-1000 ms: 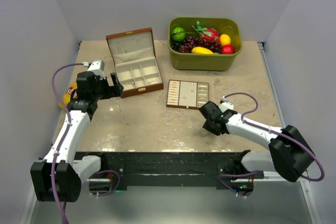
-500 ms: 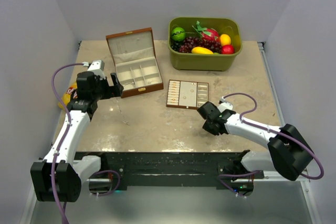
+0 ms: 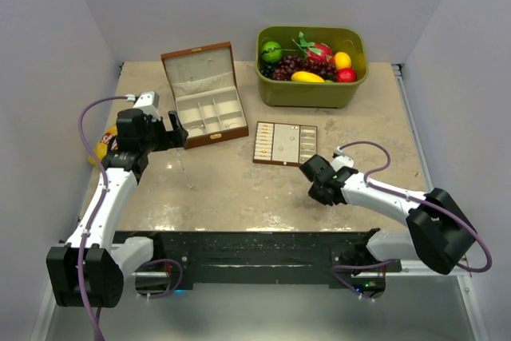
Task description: Organize the mixed jewelry
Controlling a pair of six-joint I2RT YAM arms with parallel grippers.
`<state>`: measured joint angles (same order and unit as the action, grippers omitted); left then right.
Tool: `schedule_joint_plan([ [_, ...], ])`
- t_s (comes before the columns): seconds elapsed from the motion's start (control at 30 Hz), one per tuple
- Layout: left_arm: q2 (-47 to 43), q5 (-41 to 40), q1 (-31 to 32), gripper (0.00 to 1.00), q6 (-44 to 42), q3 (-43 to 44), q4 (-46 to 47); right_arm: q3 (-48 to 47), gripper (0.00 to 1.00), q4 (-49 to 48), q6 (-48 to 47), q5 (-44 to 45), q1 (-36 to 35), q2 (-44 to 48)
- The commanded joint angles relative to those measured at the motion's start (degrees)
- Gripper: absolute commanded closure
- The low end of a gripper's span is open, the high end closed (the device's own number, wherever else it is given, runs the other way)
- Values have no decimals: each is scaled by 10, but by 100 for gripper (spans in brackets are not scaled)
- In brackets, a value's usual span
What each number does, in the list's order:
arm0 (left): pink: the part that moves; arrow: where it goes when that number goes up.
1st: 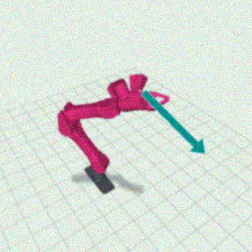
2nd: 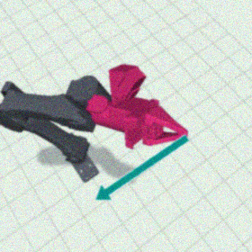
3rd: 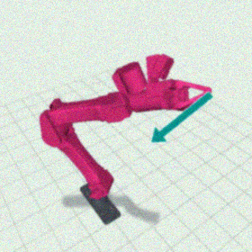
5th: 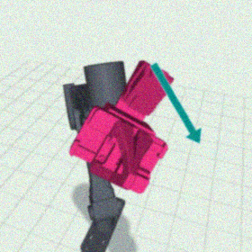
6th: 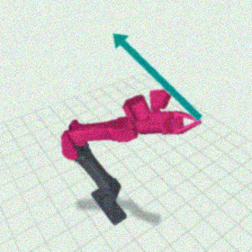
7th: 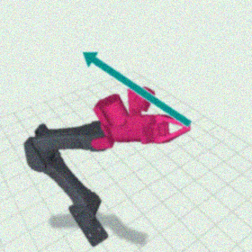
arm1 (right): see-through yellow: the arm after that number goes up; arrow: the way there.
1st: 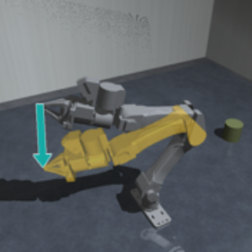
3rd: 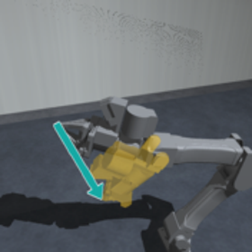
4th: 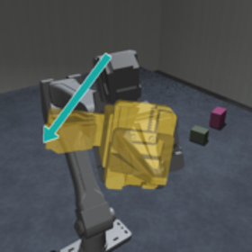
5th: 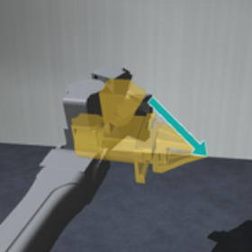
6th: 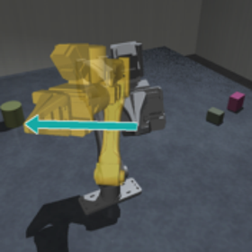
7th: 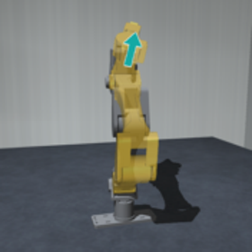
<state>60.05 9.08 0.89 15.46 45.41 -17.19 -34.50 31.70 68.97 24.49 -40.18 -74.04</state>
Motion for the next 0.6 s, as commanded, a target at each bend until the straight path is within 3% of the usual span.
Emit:
schedule_joint_plan([
  [0.0, -3, 24, 1, 0, -3, 2, 22, 6, 95, -16, -5, 8, -4, -20],
  [0.2, 21, 66, 2, 0, -21, 3, 18, 12, 100, -62, -55, -1, -4, 1],
  [0.4, -13, 150, 22, 0, -30, -31, 77, -9, 100, -125, -164, -17, -4, 59],
  [0.57, 11, 239, 57, 0, -43, -24, 89, -36, 100, -196, -231, -72, -3, 63],
])
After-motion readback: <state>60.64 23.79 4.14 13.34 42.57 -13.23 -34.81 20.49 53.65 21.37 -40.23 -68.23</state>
